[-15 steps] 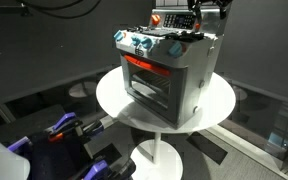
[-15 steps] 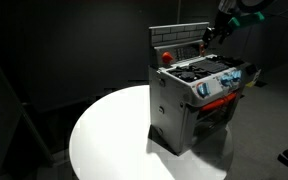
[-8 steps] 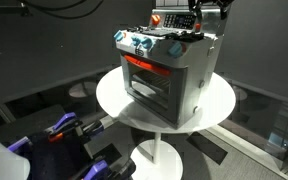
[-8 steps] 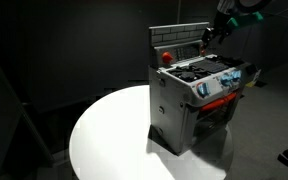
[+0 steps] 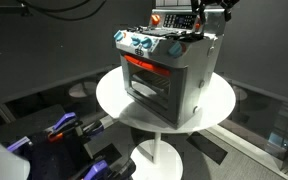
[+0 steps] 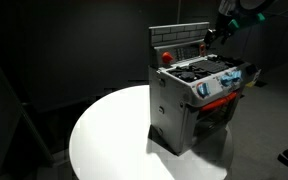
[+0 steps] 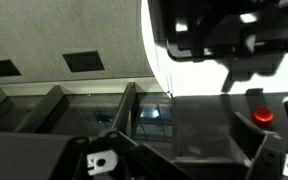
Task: Press the button on the toy stove
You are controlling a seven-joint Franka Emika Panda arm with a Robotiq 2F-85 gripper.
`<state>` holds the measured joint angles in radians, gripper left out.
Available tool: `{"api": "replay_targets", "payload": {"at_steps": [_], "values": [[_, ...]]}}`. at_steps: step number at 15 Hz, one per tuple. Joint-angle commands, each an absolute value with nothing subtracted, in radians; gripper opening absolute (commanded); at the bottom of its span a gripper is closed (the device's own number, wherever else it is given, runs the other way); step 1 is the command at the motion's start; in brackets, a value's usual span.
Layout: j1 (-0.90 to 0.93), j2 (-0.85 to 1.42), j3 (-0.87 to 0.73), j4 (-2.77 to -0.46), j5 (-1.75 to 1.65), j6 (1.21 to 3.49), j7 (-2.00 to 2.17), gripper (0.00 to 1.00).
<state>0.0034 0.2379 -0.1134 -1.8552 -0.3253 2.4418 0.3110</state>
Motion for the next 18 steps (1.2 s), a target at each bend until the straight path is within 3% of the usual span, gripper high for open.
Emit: {"api": "replay_targets", "payload": {"at_steps": [1, 18], "values": [[0.016, 0.234, -0.13, -1.836, -0.357, 2.399, 0.349, 1.0], [0.005, 0.183, -0.087, -1.85, -0.28, 2.301, 0.298, 1.0]]}}
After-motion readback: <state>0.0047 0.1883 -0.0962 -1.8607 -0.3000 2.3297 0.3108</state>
